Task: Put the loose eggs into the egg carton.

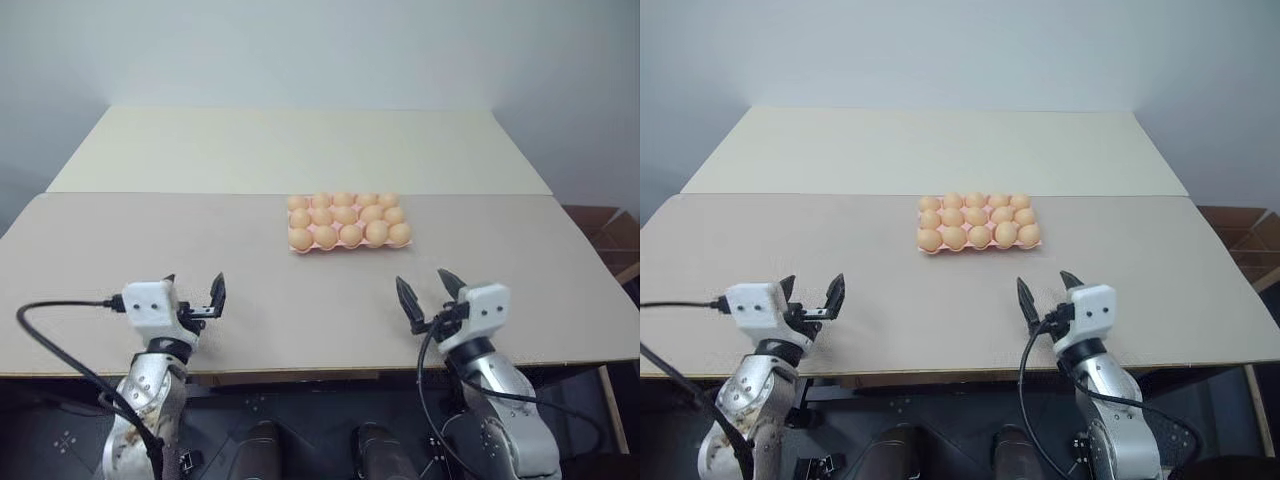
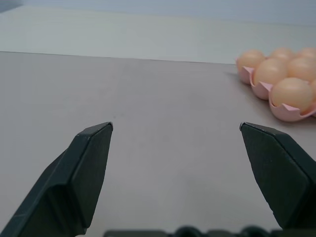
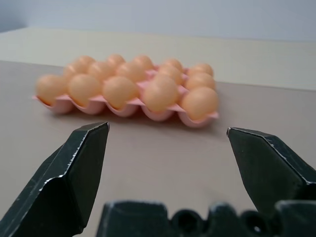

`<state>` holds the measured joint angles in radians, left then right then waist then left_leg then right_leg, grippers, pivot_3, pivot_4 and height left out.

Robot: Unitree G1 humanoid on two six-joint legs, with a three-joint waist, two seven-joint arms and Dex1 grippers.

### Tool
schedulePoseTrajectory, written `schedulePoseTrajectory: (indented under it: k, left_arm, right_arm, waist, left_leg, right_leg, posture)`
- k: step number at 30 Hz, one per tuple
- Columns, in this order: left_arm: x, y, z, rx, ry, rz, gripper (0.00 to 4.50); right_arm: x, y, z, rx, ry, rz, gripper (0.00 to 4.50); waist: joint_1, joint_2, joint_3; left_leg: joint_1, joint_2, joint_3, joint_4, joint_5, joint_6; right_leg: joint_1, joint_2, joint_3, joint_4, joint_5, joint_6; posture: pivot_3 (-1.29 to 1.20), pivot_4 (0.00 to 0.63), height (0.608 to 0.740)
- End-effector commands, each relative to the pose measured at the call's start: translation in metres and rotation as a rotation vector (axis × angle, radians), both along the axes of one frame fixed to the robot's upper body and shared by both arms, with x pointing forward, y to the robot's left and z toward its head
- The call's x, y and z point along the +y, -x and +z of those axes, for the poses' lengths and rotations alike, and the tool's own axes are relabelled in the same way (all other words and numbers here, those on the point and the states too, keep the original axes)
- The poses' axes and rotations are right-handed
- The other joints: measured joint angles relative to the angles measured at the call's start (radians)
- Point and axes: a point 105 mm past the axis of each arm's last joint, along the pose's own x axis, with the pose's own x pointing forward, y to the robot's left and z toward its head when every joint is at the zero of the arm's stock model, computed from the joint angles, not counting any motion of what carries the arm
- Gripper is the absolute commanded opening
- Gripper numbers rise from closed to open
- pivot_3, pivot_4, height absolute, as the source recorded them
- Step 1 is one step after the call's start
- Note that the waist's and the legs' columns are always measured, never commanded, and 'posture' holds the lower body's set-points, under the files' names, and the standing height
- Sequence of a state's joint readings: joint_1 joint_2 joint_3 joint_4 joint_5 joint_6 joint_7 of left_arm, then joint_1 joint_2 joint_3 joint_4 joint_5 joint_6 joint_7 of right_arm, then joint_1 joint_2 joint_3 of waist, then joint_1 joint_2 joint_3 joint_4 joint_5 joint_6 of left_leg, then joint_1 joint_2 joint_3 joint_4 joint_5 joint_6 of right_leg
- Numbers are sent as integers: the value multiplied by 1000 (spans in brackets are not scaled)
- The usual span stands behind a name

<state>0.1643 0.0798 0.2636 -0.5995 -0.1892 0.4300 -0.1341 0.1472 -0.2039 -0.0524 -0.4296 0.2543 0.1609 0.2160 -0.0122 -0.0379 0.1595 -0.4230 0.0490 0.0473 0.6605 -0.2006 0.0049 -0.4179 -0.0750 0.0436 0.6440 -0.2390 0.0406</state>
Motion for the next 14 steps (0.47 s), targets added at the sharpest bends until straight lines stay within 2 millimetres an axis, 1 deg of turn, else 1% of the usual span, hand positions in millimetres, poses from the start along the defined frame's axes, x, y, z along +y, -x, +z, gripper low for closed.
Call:
schedulePoseTrajectory:
  k: [1, 4, 7, 10, 14]
  left_arm:
    - [-4, 5, 23, -100, -49, 46, 4474]
    - [-11, 1, 29, -119, -94, 37, 4474]
    - [-10, 0, 34, -122, -136, 34, 4474]
    - [-14, -1, 28, -106, -142, 7, 4474]
    - [-17, -3, 27, -105, -143, 1, 4474]
  right_arm:
    - [-19, -4, 8, -60, -17, -61, 4500]
    - [-30, -11, 8, -58, -16, -88, 4500]
    - [-32, -11, 12, -66, -21, -98, 4500]
    - [-34, -8, 11, -53, -17, -103, 4500]
    - [-34, -2, 10, -15, 5, -90, 4500]
  waist:
    - [-1, 0, 0]
    - [-1, 0, 0]
    - [-1, 0, 0]
    - [-1, 1, 0]
    - [-1, 1, 0]
  left_leg:
    - [0, 0, 0, 0, 0, 0]
    - [0, 0, 0, 0, 0, 0]
    - [-1, 0, 0, 0, 0, 0]
    - [-1, 0, 0, -1, 0, 0]
    - [-2, 0, 0, -1, 0, 0]
  right_leg:
    - [0, 0, 0, 0, 0, -1]
    - [0, 1, 0, 0, 0, -1]
    - [-1, 1, 1, 0, 0, -1]
    - [-2, 2, 1, 0, 1, 1]
    - [-2, 1, 1, 0, 0, 1]
  posture:
    - [0, 150, 740]
    - [0, 150, 740]
    - [0, 150, 740]
    - [0, 150, 740]
    - [0, 150, 740]
